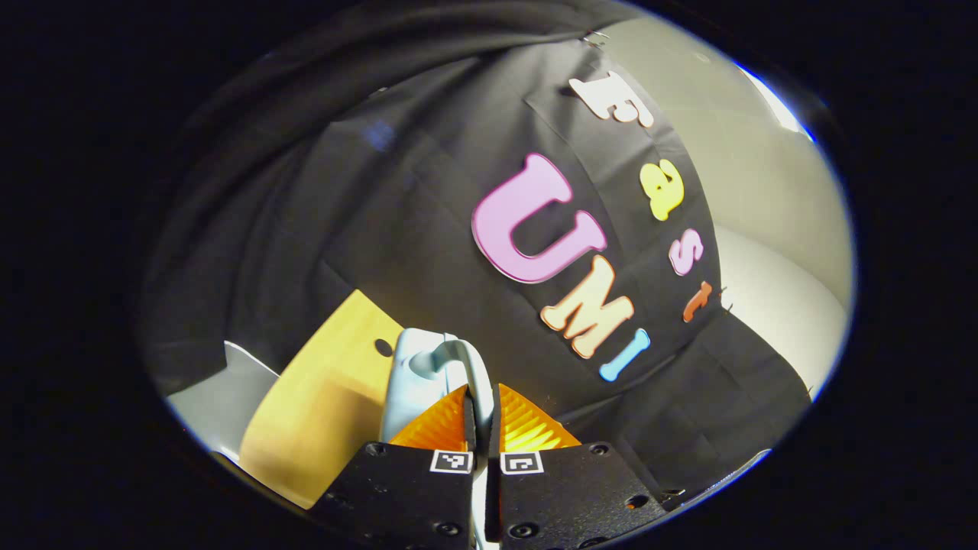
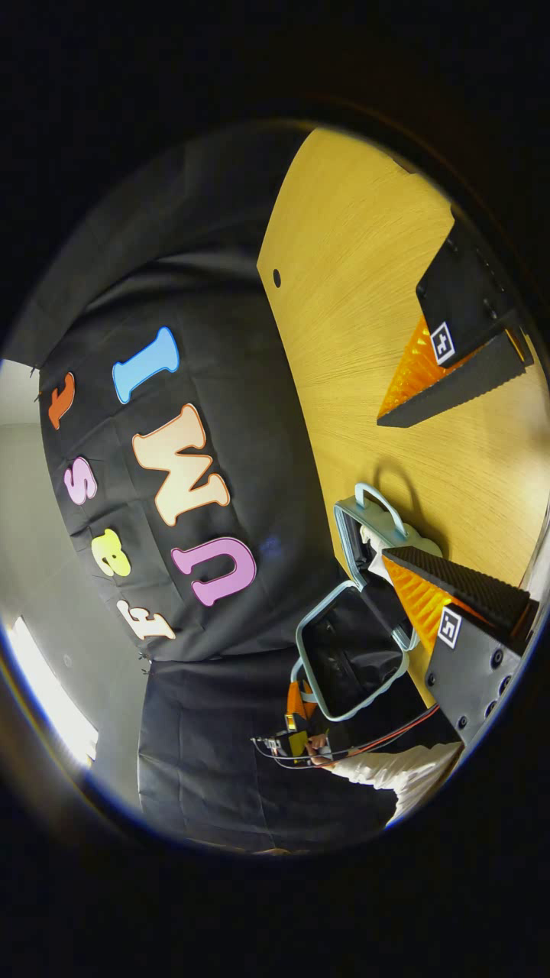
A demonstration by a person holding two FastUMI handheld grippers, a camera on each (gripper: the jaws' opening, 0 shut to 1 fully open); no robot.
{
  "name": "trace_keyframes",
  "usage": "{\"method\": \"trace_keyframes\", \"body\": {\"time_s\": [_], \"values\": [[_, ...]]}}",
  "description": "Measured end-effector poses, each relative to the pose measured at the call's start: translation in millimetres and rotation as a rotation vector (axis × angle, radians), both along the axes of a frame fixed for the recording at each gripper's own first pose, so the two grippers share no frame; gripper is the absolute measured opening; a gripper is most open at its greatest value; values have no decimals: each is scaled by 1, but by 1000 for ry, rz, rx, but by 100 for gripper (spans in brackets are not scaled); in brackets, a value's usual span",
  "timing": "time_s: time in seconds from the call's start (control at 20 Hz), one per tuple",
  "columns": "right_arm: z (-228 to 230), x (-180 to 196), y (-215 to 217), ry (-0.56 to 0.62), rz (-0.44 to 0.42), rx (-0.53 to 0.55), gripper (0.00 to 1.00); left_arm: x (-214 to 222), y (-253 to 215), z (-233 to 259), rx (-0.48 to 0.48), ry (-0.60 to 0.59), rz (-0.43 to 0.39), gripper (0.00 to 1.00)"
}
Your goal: First open the suitcase, pack the skin care products into it, and then close the suitcase.
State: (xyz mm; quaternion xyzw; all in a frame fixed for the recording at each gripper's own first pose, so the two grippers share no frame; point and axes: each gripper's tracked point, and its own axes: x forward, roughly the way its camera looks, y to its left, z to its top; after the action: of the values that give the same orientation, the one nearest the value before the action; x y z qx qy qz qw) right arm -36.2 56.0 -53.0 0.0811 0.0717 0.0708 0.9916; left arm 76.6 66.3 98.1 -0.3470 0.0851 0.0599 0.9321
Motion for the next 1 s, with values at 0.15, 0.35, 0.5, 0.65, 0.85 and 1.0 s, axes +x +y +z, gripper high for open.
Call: {"method": "trace_keyframes", "body": {"time_s": [0.15, 0.35, 0.5, 0.65, 0.85, 1.0], "values": [[5, 0, -14, -14, 1, -1, 95, 31, -42, 7, 31, 44, -41, 0], [6, 2, -31, -30, -13, 1, 95, 67, -94, 1, 60, 143, -79, 0], [0, 5, -41, -32, -8, 19, 98, 92, -140, -22, 105, 252, -120, 0], [-6, 3, -50, -25, -7, 24, 98, 121, -189, -54, 127, 345, -189, 0], [-5, 3, -54, -37, -12, 31, 98, 149, -240, -108, 156, 465, -276, 0], [-4, -5, -68, -47, -27, 42, 98, 161, -266, -154, 141, 543, -313, 0]]}}
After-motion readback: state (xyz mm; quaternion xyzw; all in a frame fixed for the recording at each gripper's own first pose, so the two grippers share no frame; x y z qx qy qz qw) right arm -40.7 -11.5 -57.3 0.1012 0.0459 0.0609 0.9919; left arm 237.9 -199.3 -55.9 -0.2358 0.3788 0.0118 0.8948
